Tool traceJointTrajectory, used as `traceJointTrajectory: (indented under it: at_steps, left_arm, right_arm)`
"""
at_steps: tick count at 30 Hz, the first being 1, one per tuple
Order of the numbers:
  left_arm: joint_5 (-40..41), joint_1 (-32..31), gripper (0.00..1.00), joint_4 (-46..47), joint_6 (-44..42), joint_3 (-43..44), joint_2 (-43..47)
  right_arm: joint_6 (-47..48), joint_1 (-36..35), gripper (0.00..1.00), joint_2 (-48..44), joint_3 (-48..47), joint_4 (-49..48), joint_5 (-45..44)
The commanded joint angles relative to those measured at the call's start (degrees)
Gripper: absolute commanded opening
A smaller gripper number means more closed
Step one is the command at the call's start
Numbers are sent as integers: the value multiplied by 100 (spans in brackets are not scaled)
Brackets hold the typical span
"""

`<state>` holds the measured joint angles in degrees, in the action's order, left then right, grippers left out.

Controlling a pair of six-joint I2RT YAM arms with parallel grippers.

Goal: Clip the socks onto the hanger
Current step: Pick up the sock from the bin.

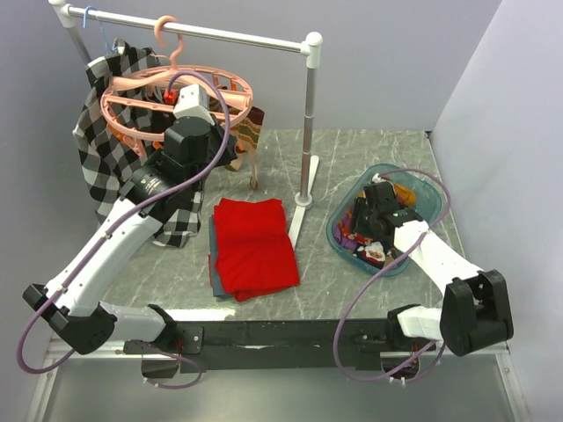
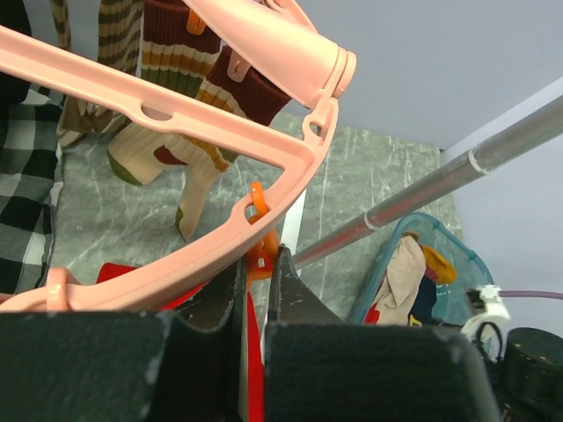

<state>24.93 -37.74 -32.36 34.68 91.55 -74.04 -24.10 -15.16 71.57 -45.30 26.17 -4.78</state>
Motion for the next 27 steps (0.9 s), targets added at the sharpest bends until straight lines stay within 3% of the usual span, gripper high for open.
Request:
traceJointTrajectory:
  at_steps: [1,10,13,15,17,27]
  left_arm:
    - [-366,3,1,160,-136,-67,100]
    - [-410,-6,1,177,-207,-164,206]
    - [-418,-6,1,168,-207,-199,241]
    - [-427,3,1,151,-216,-199,267]
    - [-401,-6,1,142,-224,-190,294]
    - [-453,3,1,186,-268,-163,338]
  right_arm:
    - [-174,22,55,129,144,-156,424]
    - [-227,13,49,911,65,-534,250]
    - [-201,22,31,1008,-40,-613,39]
    - [-183,30,9,964,-145,-552,-102]
    - [-192,39,0,833,-295,-447,-137]
    - [-324,144,0,-705,-761,151,424]
